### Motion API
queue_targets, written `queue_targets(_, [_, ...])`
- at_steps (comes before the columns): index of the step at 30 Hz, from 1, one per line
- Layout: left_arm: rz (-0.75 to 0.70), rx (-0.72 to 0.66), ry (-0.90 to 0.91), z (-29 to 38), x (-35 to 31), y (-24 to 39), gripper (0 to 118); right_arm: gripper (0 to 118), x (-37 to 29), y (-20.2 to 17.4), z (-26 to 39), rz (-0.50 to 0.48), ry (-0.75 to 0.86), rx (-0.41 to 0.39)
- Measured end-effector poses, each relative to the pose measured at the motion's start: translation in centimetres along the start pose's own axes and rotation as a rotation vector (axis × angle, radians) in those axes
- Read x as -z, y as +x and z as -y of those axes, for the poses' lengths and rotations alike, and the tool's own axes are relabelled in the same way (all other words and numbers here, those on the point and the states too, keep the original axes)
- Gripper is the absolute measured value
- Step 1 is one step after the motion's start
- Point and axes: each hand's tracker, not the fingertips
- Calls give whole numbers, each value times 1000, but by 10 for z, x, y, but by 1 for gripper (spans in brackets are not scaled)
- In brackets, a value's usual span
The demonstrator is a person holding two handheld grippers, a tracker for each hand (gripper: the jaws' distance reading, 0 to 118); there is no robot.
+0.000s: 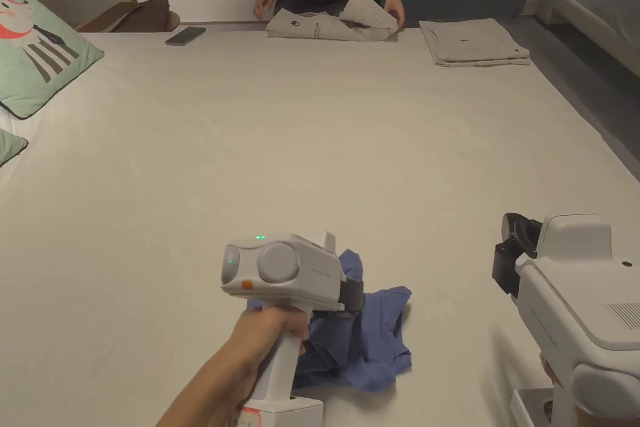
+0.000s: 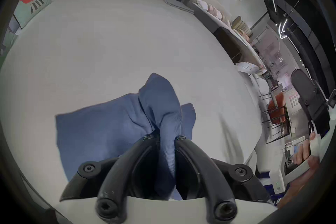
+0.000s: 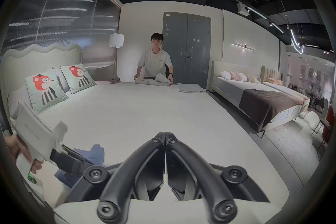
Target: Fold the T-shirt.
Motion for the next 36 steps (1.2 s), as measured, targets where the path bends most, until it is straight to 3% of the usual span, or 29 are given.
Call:
queue_targets(5, [-44,16,-18,11,24,9,6,0,0,4,3,11,-11,5])
queue_targets(6, [-40,18,-13,12,24,11,12,0,1,4,4,12,-12,7])
queue_targets(8, [12,18,0,13,21,14,42,0,1,4,4,13,-15,7])
queue_targets(9, [54,14,4,13,18,17,70,0,1,4,5,12,-16,7])
queue_targets(10, [78,11,15,13,15,20,89,0,1,4,5,13,-17,7])
queue_targets(11, [80,13,26,13,11,23,105,0,1,3,4,11,-18,6])
queue_targets(12, [99,12,61,14,3,25,110,0,1,2,4,10,-19,6])
queue_targets(17, [68,32,274,17,-38,23,110,0,-1,0,2,6,-14,1])
queue_targets(20, [-64,52,422,26,-57,17,110,0,-1,-1,1,4,-9,1])
queue_targets(23, [-224,80,535,38,-64,8,103,0,-2,-3,0,-1,-6,0])
queue_targets(24, [-249,101,565,44,-65,4,79,0,-3,-3,-1,-3,-3,-1])
queue_targets(26, [-285,108,584,51,-63,-2,16,0,-4,-4,-1,-6,0,0])
queue_targets(27, [-292,108,582,54,-60,-5,1,0,-4,-5,0,-7,1,0])
queue_targets(36, [-269,172,458,81,-14,-1,0,0,-5,-3,1,-8,0,4])
